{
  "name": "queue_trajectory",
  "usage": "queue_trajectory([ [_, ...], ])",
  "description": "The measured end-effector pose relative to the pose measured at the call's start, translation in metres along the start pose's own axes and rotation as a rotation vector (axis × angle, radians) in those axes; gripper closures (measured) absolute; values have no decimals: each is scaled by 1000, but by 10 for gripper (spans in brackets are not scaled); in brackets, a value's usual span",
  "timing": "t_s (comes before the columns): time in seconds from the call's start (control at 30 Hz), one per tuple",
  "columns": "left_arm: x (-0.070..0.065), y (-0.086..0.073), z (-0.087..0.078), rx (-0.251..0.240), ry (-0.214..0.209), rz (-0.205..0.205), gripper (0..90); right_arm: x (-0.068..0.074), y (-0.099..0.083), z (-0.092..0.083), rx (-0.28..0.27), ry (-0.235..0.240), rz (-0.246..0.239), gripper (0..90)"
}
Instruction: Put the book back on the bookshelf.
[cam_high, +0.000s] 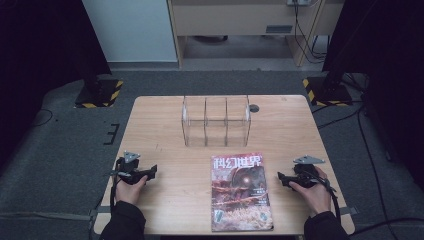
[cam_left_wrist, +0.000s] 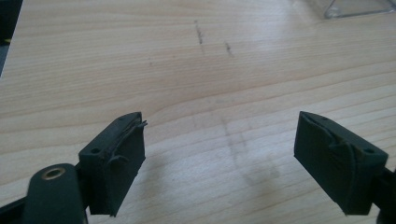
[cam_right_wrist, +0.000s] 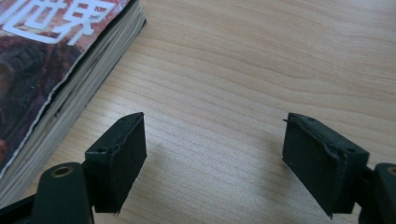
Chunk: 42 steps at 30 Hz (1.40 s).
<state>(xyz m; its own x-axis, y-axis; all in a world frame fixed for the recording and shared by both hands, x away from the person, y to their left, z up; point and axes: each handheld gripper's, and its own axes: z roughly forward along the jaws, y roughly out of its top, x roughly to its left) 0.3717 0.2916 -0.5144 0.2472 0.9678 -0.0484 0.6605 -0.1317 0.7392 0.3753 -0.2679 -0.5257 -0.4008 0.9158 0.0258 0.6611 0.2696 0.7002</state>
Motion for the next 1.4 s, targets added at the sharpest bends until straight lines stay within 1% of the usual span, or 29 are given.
queue_trajectory([
  [0.03, 0, 0, 0, 0, 0, 0, 169, 0, 0, -1, -7, 4, 3, 223],
  [0.07, -5, 1, -2, -16, -21, 0, 174, 1, 1, -3, -14, 10, 8, 226],
  [0.1, -5, 1, -2, -16, -21, 0, 177, 1, 1, -3, -14, 10, 8, 226],
  [0.13, -9, 2, -5, -23, -39, 12, 180, 2, 3, -6, -28, 17, 13, 230],
  [0.17, -9, 2, -5, -23, -39, 12, 182, 2, 3, -6, -28, 17, 13, 230],
  [0.27, -18, 5, -7, -40, -63, 38, 184, 4, 5, -8, -26, 25, 23, 243],
  [0.33, -28, 7, -8, -55, -97, 52, 187, 7, 5, -9, -28, 58, 32, 247],
  [0.37, -28, 7, -8, -55, -97, 52, 188, 8, 6, -9, -37, 68, 30, 256],
  [0.4, -35, 8, -9, -60, -111, 66, 189, 8, 6, -11, -43, 78, 23, 262],
  [0.43, -38, 9, -10, -61, -120, 74, 189, 10, 8, -12, -53, 87, 32, 263],
  [0.47, -38, 9, -10, -61, -120, 74, 190, 10, 8, -12, -53, 87, 32, 263],
  [0.5, -43, 10, -11, -70, -130, 77, 190, 10, 9, -13, -63, 95, 23, 262],
  [0.53, -45, 11, -12, -69, -134, 82, 194, 11, 11, -15, -89, 98, 25, 258],
  [0.57, -51, 12, -13, -74, -147, 86, 195, 11, 11, -17, -97, 103, 23, 258],
  [0.6, -51, 12, -13, -74, -147, 86, 196, 12, 12, -17, -103, 110, 32, 258],
  [0.73, -64, 14, -14, -78, -176, 94, 196, 13, 12, -18, -106, 123, 37, 264],
  [0.77, -70, 15, -14, -82, -194, 100, 197, 13, 12, -18, -108, 126, 38, 267],
  [0.8, -70, 15, -14, -82, -194, 100, 197, 13, 12, -18, -108, 126, 38, 267],
  [0.83, -75, 16, -14, -90, -209, 99, 197, 14, 13, -18, -112, 143, 47, 275],
  [0.9, -78, 16, -14, -91, -214, 100, 197, 16, 14, -18, -118, 148, 46, 279],
  [1.0, -90, 18, -10, -94, -233, 121, 202, 19, 15, -17, -117, 153, 45, 277],
  [1.03, -90, 18, -10, -94, -233, 121, 202, 20, 15, -16, -113, 158, 48, 276],
  [1.13, -99, 20, -7, -91, -248, 142, 206, 24, 16, -14, -120, 170, 36, 275],
  [1.17, -106, 21, -5, -93, -258, 156, 209, 26, 17, -14, -123, 174, 35, 275],
  [1.2, -109, 21, -4, -89, -263, 166, 210, 27, 17, -14, -124, 180, 36, 275],
  [1.27, -112, 22, -3, -91, -269, 165, 210, 29, 18, -13, -132, 190, 42, 275],
  [1.3, -117, 22, -1, -88, -277, 174, 211, 29, 18, -13, -130, 194, 35, 275],
  [1.37, -122, 22, 1, -80, -285, 186, 214, 32, 18, -12, -132, 201, 42, 275],
  [1.4, -126, 21, 2, -77, -291, 185, 214, 32, 18, -11, -127, 206, 35, 276],
])
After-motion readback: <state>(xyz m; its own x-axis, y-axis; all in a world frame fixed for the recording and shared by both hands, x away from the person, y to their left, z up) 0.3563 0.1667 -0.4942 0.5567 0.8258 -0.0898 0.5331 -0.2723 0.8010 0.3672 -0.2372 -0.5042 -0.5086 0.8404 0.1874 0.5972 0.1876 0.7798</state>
